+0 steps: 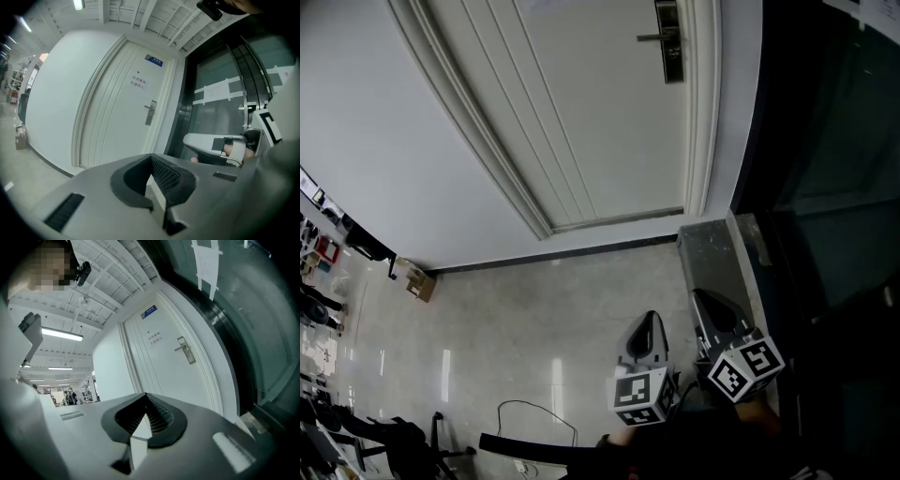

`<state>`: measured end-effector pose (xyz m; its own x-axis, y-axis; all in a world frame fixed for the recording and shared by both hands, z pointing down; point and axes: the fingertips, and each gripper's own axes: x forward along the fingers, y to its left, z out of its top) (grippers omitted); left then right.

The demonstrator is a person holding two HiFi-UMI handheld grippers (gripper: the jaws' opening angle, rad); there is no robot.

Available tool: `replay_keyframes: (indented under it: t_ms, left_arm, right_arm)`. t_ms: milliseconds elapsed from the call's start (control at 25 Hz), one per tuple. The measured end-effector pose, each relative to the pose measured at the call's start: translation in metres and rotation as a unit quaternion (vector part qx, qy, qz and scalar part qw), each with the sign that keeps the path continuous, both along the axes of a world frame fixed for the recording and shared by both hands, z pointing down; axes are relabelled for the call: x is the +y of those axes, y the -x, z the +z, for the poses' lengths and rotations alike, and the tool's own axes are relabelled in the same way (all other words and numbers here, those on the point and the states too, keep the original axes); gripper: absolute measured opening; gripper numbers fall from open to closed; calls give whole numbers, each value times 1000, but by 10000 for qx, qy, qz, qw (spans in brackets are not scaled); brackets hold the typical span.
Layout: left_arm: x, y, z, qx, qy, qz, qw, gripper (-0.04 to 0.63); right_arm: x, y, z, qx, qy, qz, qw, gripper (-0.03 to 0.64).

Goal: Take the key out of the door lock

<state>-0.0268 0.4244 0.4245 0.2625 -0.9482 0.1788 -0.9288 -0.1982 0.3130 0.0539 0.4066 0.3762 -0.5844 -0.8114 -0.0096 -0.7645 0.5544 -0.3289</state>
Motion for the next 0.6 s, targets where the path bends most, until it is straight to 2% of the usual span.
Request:
replay_keyframes:
  t_ms: [320, 600]
  left_arm:
    - [-82, 33, -13, 2, -198, 135, 9997, -1]
    - [-145, 63, -15, 30, -182, 313, 9993, -2]
  right_arm:
    - [-78, 34, -13, 15, -205, 159, 9997, 2]
    - [-139, 60, -16, -18, -213, 342, 9992, 2]
